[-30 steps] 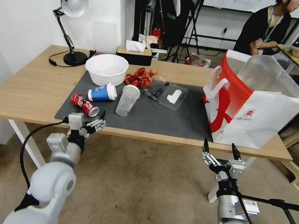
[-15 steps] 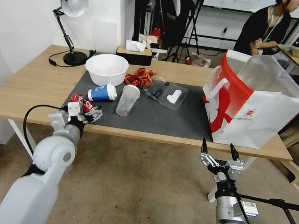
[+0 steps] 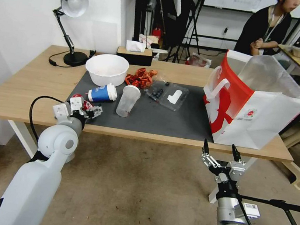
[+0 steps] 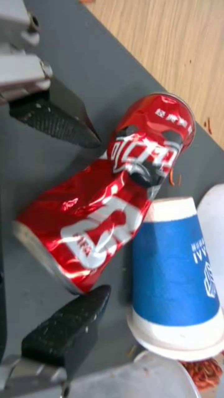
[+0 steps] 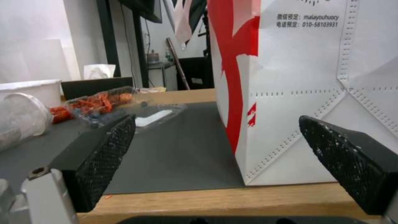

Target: Pick up the trash from the table and place it into the takeout bag.

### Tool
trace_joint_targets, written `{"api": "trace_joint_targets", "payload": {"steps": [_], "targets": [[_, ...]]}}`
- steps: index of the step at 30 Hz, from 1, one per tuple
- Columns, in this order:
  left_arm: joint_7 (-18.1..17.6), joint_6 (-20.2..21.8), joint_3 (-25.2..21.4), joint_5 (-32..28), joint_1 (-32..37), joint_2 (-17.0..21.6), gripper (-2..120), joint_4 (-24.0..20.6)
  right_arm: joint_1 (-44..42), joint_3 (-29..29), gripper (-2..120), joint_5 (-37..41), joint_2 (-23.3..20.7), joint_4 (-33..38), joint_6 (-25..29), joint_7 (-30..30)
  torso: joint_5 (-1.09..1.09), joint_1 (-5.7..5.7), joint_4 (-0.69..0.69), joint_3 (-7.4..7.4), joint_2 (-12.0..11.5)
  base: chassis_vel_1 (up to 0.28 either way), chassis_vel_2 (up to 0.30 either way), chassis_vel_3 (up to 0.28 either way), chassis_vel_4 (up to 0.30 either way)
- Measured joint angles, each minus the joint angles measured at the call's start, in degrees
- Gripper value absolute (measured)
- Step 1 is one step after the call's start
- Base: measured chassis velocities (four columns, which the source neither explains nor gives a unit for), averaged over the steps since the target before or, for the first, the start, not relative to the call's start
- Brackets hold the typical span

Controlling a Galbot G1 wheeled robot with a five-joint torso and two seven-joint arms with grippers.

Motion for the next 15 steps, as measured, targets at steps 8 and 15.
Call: {"api": "trace_joint_targets", "payload": {"steps": [8, 15], "targets": [[0.4, 0.5, -0.4, -0.1, 1.6, 0.9, 54, -0.4, 0.6, -0.4, 98, 0.0, 0.1, -0.2, 0.0, 0.0, 0.01, -0.01, 0.0, 0.0, 0.0, 0.0, 0.0, 0.0, 0.0], [1.0, 0.3, -0.7, 0.1, 1.8, 1.3, 51, -0.3, 0.5, -0.6, 98, -0.2, 0.3, -0.3, 0.1, 0.0, 0.01, 0.0, -0.01, -0.01, 0.0, 0.0, 0.0, 0.0, 0.0]]}}
